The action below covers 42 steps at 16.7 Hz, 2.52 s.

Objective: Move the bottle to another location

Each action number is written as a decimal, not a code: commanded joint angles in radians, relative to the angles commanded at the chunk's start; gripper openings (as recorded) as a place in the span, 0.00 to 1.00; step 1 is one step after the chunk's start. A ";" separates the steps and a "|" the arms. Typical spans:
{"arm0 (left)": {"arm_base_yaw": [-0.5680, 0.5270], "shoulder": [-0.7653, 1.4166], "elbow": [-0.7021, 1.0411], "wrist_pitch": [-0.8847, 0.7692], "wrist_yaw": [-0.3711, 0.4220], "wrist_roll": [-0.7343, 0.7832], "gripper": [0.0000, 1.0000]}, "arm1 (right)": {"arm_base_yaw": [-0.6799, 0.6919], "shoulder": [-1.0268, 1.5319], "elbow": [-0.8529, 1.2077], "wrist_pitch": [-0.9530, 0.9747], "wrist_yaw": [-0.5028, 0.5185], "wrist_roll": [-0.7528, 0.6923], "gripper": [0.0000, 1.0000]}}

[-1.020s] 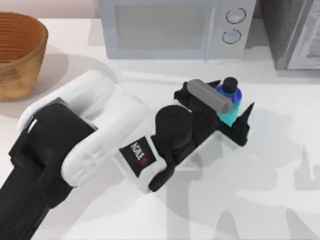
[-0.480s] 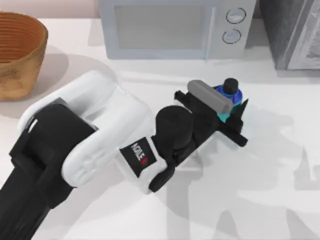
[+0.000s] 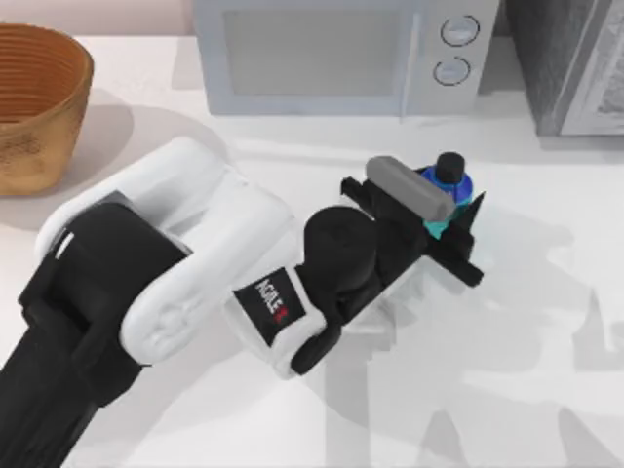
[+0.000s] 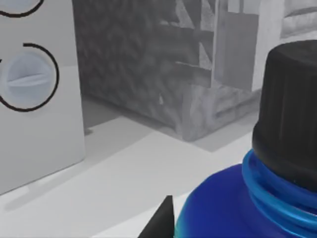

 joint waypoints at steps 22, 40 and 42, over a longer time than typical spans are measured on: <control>0.935 -0.337 -0.708 0.348 0.899 0.017 0.00 | 0.000 0.000 0.000 0.000 0.000 0.000 1.00; 0.789 -0.159 -0.535 0.360 0.755 0.010 0.00 | 0.000 0.000 0.000 0.000 0.000 0.000 1.00; 0.789 -0.159 -0.535 0.360 0.755 0.010 0.15 | 0.000 0.000 0.000 0.000 0.000 0.000 1.00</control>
